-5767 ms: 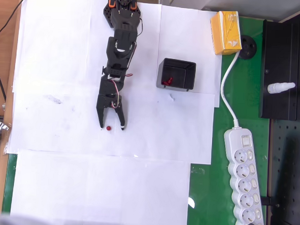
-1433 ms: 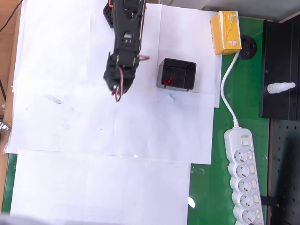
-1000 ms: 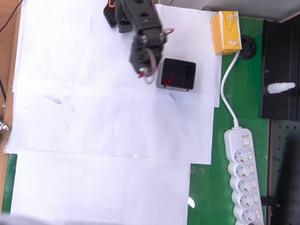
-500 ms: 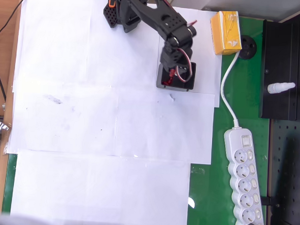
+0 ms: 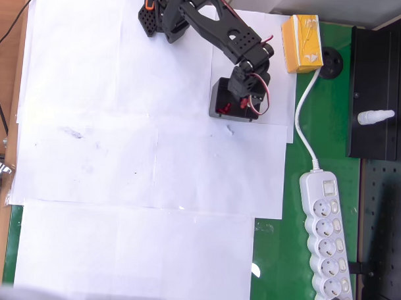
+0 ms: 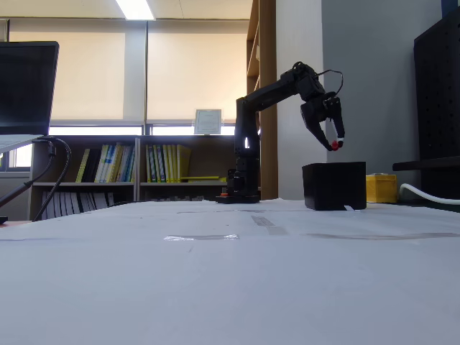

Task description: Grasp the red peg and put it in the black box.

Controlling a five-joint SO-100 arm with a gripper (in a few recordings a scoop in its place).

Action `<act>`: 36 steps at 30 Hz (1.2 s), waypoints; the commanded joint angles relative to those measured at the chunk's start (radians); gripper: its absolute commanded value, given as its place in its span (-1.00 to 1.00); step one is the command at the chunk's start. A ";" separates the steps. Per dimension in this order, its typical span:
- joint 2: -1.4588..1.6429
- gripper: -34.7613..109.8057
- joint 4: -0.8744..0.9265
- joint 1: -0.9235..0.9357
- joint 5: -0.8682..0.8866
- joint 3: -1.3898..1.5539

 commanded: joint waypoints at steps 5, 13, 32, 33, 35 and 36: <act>0.009 -0.38 0.043 -0.046 0.038 0.011; 0.011 0.24 0.052 -0.015 0.075 -0.008; -0.334 -0.52 0.078 0.256 -0.193 -0.189; -0.377 -0.52 0.077 0.290 -0.245 -0.218; -0.492 -0.52 0.038 0.365 -0.383 -0.325; -0.560 -0.52 -0.009 0.407 -0.459 -0.407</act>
